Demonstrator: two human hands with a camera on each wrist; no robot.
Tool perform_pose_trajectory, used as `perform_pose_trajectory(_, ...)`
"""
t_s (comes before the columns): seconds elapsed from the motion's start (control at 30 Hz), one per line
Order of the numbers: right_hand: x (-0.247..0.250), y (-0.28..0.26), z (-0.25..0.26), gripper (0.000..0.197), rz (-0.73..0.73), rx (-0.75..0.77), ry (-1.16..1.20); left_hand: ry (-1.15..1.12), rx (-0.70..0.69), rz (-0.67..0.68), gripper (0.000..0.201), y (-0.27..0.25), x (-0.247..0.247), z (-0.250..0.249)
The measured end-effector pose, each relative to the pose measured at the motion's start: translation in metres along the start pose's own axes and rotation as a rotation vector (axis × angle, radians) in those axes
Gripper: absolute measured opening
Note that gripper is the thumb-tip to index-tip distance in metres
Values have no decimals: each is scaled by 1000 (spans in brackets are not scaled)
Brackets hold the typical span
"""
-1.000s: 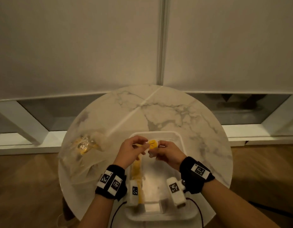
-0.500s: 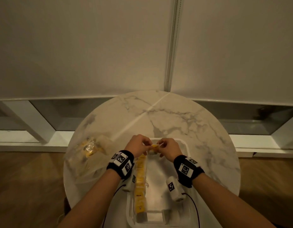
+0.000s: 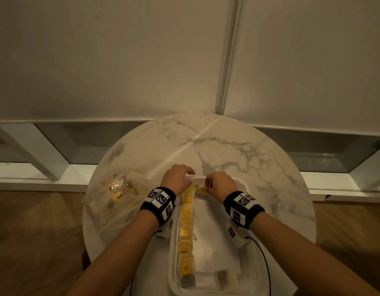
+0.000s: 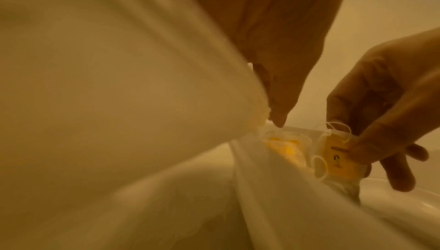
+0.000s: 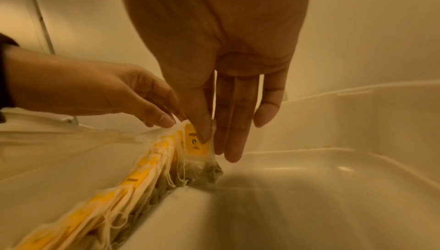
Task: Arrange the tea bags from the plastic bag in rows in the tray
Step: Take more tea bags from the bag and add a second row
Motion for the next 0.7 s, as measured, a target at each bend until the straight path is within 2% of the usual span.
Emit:
perform_pose_trajectory(0.13, 1, 7, 12, 13, -12, 26, -152, -36, 64, 18, 36, 5, 1, 8)
perform_pose_trajectory(0.27, 3, 12, 13, 16, -15, 20, -252, -16, 59, 26, 41, 7, -2, 9)
perform_pose_trajectory(0.4, 1, 12, 12, 15, -4, 9, -284, -7, 55, 38, 38, 9, -5, 9)
perform_pose_trajectory(0.53, -3, 13, 12, 15, 4, 0, -271, -14, 35, 110, 38, 11, -11, 0)
perform_pose_trajectory(0.7, -4, 11, 7, 16, 22, -12, -249, 107, -6, 178, 40, 12, -21, -11)
Point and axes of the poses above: each hand's wrist, its own y-axis towards the middle knuckle, its own x-axis out of the back of the hand, z = x × y, the point moved 10 cm from there along y, towards the middle knuckle, and after that the axes turned 9 degrees about y, right-handed, at the moved point
